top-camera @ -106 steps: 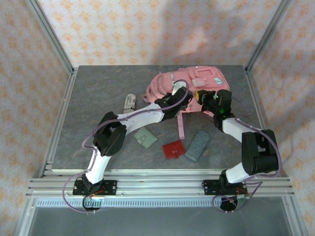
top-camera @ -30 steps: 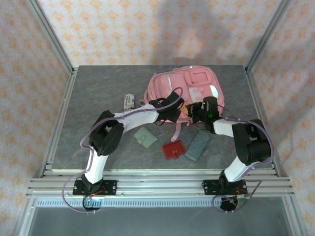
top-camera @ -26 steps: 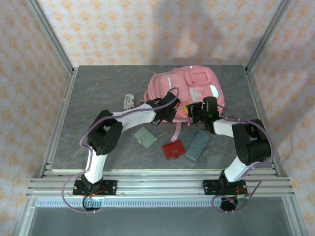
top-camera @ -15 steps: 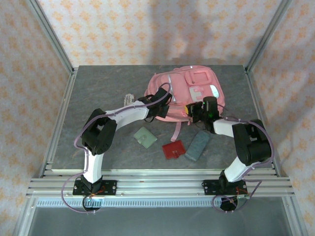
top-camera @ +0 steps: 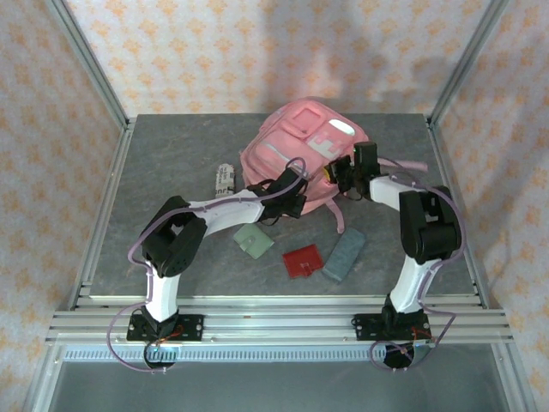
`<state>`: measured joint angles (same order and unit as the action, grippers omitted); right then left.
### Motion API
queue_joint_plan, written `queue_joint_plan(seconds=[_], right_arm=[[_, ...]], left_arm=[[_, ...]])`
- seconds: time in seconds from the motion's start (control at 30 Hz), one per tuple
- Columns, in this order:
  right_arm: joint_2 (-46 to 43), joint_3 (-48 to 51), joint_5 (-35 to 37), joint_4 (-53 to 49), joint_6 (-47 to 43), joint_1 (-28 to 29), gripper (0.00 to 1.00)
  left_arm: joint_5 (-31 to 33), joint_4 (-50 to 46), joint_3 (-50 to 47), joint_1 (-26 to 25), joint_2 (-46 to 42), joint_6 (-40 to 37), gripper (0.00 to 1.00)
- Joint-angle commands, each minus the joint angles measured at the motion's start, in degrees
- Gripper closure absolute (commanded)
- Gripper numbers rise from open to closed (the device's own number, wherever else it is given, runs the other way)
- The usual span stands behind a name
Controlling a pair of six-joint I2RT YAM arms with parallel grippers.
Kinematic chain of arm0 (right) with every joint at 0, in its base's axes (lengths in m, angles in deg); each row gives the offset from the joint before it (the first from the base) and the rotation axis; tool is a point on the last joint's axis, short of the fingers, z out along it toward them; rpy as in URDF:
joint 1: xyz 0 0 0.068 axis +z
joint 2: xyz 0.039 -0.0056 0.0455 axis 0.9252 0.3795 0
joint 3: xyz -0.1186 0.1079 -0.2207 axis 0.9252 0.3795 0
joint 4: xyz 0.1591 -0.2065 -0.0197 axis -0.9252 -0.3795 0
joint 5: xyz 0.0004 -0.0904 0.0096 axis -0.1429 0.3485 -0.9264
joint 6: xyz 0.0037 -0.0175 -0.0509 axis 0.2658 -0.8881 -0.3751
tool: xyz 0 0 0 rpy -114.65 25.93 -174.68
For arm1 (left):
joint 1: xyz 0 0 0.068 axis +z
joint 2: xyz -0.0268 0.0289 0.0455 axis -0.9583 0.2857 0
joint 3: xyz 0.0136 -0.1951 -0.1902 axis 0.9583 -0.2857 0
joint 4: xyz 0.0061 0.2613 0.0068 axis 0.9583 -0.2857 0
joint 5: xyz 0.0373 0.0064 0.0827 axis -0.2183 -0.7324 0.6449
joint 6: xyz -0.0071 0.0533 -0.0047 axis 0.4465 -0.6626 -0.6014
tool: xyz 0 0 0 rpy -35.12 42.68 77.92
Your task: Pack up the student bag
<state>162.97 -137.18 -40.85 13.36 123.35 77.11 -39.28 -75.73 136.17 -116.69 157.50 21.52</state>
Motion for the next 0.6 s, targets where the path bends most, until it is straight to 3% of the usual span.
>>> queue_joint_plan(seconds=[0.0,0.07,0.2,0.33,0.57], right_arm=[[0.3,-4.8,6.2,1.2,-4.2,-1.7,0.82],[-1.8,-4.2,5.3,-2.6,-6.3,-1.3,0.69],[-9.3,2.5,4.3,-3.9,-7.8,-0.7,0.58],[-15.3,9.7,3.1,-1.5,-7.1,1.1,0.57],[-16.2,13.8,2.7,0.8,-5.5,4.7,0.57]], left_arm=[[-4.2,-5.0,3.6,-2.9,1.5,2.4,1.0],[-3.5,-4.2,5.8,-2.9,2.0,2.3,1.0],[-3.1,-5.5,9.3,-2.7,3.2,1.1,1.0],[-3.0,-6.3,10.6,-2.6,3.7,0.7,1.0],[-2.9,-6.6,10.5,-2.5,3.2,0.6,1.0]])
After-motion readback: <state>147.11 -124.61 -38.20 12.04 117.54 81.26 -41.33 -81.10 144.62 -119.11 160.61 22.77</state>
